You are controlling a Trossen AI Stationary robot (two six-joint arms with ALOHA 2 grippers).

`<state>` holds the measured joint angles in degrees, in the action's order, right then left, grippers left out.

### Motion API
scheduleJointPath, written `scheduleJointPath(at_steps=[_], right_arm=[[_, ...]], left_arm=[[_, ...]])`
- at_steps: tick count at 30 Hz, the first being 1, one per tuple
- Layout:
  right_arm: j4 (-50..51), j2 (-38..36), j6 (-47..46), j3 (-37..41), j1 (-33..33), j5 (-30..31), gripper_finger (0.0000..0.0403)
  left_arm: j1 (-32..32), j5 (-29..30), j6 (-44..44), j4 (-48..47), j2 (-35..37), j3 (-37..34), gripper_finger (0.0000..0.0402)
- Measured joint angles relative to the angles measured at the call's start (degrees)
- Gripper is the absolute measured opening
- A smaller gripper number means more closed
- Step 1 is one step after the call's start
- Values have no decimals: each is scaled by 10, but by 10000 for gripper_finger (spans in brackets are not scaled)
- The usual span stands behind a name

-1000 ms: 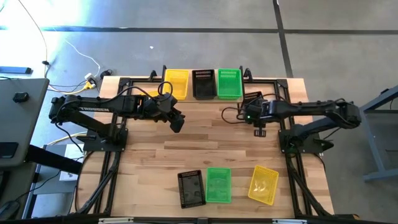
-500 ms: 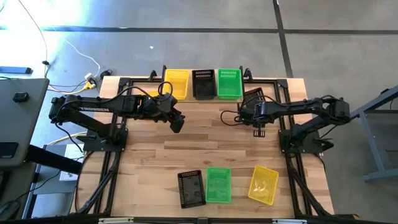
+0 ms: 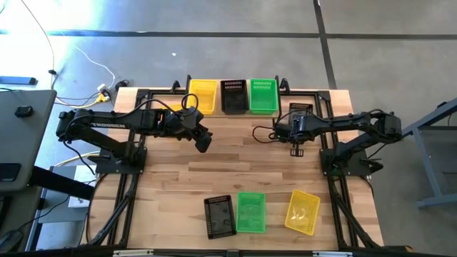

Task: Stack baskets on shelf by color
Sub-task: Stack the top right black bin on the other black bin on the shelf

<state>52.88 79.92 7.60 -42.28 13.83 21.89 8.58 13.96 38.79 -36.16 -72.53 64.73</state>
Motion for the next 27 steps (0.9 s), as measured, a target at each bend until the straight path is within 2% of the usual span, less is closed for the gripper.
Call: scheduleJointPath(at_steps=[10,23,27], right_arm=[[68,-1,-115,-64,-28,-23,0],[58,-1,-214,-102,-110,-104,0],[62,-1,-267,-102,-141,-90,0]], left_arm=[[0,1,0,0,0,0,131],[0,1,0,0,0,0,131],[0,1,0,0,0,0,131]])
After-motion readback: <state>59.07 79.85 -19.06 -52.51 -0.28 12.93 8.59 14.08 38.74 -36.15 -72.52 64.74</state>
